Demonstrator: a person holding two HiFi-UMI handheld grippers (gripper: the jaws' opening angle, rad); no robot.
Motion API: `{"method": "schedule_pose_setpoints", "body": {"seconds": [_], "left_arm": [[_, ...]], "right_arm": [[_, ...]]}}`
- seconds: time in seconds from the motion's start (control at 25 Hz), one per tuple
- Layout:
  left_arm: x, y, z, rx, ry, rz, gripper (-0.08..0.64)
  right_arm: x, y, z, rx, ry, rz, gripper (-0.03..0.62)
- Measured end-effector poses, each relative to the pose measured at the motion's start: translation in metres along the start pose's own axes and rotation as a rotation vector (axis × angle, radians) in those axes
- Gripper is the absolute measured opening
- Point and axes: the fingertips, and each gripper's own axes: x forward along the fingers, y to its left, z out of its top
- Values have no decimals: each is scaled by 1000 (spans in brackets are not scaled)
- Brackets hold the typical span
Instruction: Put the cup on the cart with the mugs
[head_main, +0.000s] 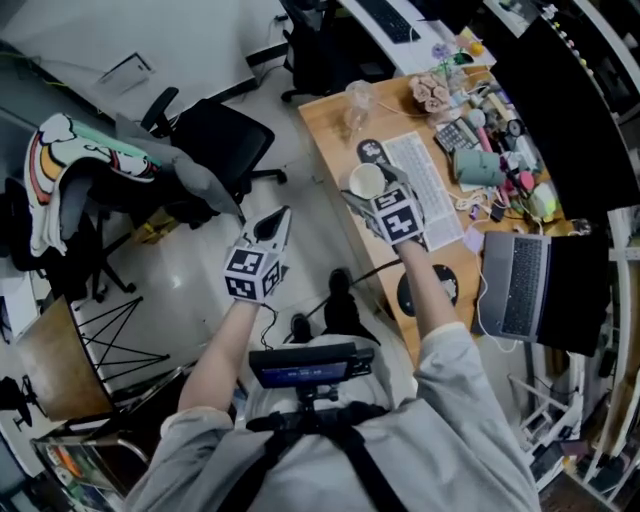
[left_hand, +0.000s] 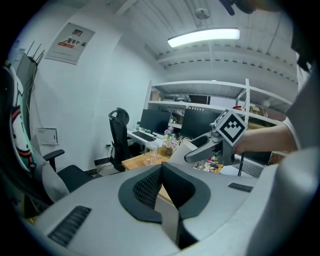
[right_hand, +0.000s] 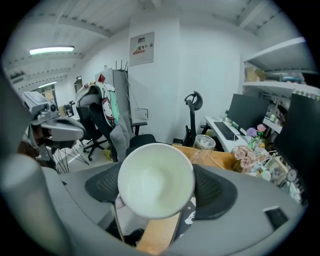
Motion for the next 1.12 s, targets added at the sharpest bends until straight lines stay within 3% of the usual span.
{"method": "schedule_pose_setpoints", "body": {"seconds": [0.2, 0.48, 0.8, 1.12], "left_arm": [[-45, -7, -5, 27, -23, -5, 3], [-109, -14, -29, 11, -52, -18, 3], [-153, -12, -51, -12, -59, 3, 3], [-191, -30, -50, 11, -86, 90, 3]], "right_arm": [[-54, 34, 6, 70, -181, -45, 430], [-108, 97, 5, 61, -282, -105, 428], [-150, 150, 2, 70, -341, -94, 428], [-182, 171, -26, 76, -340, -51, 428]]}}
